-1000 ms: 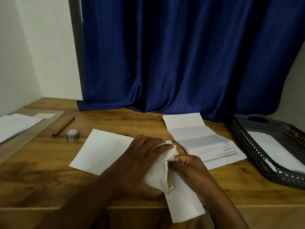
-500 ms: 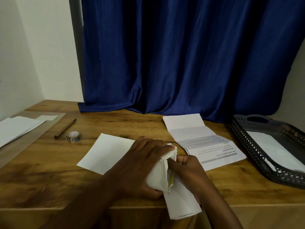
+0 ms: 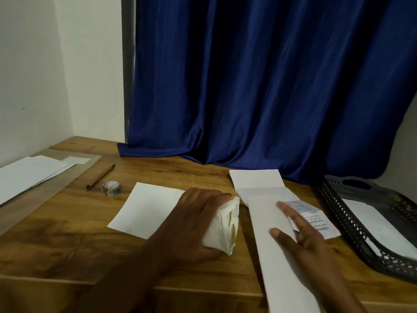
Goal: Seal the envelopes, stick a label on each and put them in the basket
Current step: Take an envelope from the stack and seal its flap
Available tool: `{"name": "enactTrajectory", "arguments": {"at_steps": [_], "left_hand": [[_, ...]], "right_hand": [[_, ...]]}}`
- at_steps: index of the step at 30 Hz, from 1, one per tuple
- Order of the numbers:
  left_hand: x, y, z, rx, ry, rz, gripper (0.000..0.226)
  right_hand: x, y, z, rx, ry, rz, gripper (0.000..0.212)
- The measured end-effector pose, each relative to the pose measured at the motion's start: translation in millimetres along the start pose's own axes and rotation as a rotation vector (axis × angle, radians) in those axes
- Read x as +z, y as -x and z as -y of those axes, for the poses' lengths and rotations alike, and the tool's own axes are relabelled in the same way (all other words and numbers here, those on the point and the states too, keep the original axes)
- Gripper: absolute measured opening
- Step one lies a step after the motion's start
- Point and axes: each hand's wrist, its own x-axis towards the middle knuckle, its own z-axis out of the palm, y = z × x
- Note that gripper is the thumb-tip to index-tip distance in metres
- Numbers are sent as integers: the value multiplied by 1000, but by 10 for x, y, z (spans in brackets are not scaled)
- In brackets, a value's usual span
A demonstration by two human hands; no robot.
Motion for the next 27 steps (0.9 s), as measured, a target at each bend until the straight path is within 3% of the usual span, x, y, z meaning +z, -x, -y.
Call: {"name": "enactTrajectory", "arguments": {"at_steps": [2,7,13,21,27], "left_hand": [[12,-1,14,1,-1,-14,105],[47,-6,33,23,-7,-48,105],[85,-7,40,79,1,-121,104],[171,-2,83,114,-103,-143,107],[183,5,92,113,-103,-169,112]], "right_hand": [[-178,19,16,4,-17,43,66],[-430,107,95,-58,78,183,26],[-286,148,223,-83,193,279,17],[-196,32,205,-42,402,420,26],[-239,-30,256,-21,401,456,25]]}}
